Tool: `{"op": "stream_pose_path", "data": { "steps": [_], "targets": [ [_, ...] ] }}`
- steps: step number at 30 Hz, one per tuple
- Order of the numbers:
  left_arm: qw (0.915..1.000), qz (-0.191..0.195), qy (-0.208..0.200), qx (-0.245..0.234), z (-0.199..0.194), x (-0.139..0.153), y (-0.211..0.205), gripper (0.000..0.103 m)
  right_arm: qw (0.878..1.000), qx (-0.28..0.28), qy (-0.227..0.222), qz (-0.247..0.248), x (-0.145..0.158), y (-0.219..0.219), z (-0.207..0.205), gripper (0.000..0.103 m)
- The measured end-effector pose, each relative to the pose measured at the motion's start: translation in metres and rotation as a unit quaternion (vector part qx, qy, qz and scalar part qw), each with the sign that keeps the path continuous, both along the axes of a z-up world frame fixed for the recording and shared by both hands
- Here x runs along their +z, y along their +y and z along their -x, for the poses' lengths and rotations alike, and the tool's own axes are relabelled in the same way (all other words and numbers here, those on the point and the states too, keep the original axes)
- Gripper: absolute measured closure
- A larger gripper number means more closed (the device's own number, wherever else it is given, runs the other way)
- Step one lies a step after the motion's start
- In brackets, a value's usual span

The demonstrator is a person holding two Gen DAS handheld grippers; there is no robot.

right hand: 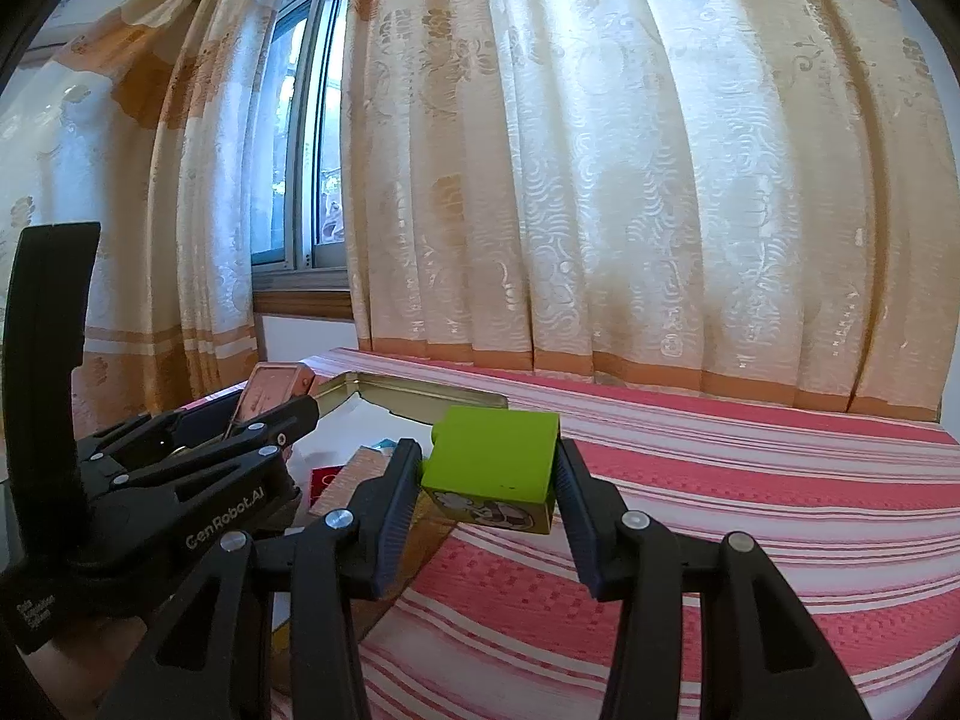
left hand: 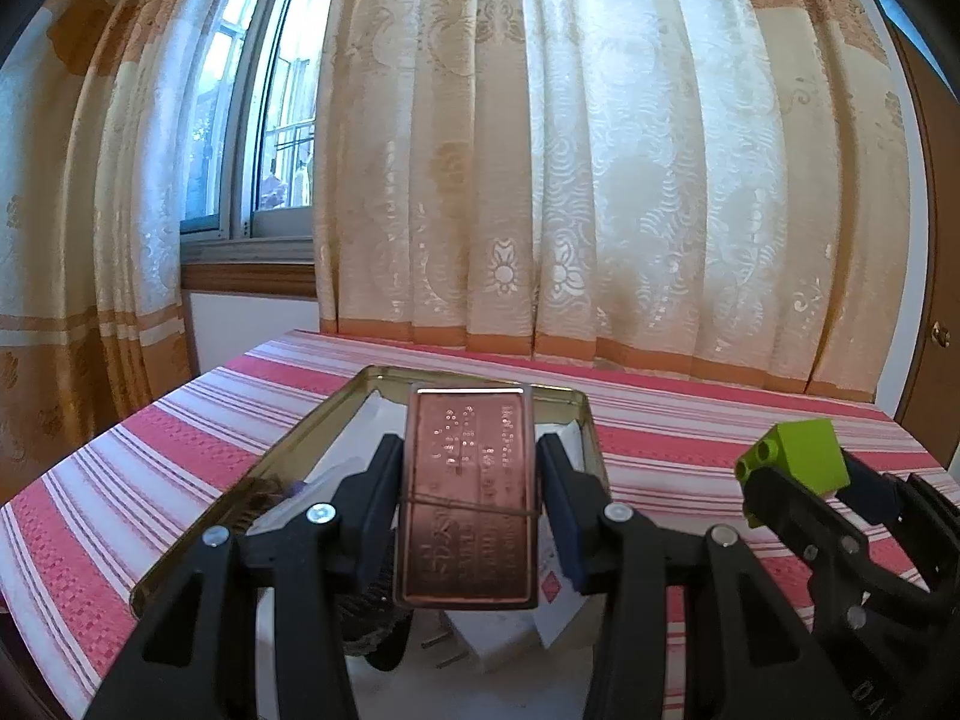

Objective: Organize rigid objects
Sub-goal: 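Carry the copper box and green cube over the tin tray with both tools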

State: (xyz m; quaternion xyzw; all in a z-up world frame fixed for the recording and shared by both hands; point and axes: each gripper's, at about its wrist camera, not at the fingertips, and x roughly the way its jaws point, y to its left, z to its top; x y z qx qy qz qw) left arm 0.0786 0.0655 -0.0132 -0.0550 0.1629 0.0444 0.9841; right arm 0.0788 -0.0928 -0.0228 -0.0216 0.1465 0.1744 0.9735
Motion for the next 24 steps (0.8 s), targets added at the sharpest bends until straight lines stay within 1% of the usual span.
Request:
{"op": "stream_pose_path", "data": {
  "steps": [13, 24],
  "targets": [
    [1.0000, 0.004, 0.004, 0.006, -0.002, -0.001, 0.013, 0.058, 1.000, 0.012, 0.002, 0.001, 0.000, 0.014, 0.000, 0.055],
    [0.9999, -0.002, 0.006, 0.012, -0.002, -0.001, 0.025, 0.058, 1.000, 0.021, 0.007, 0.004, 0.000, 0.023, -0.005, 0.055]
  ]
}}
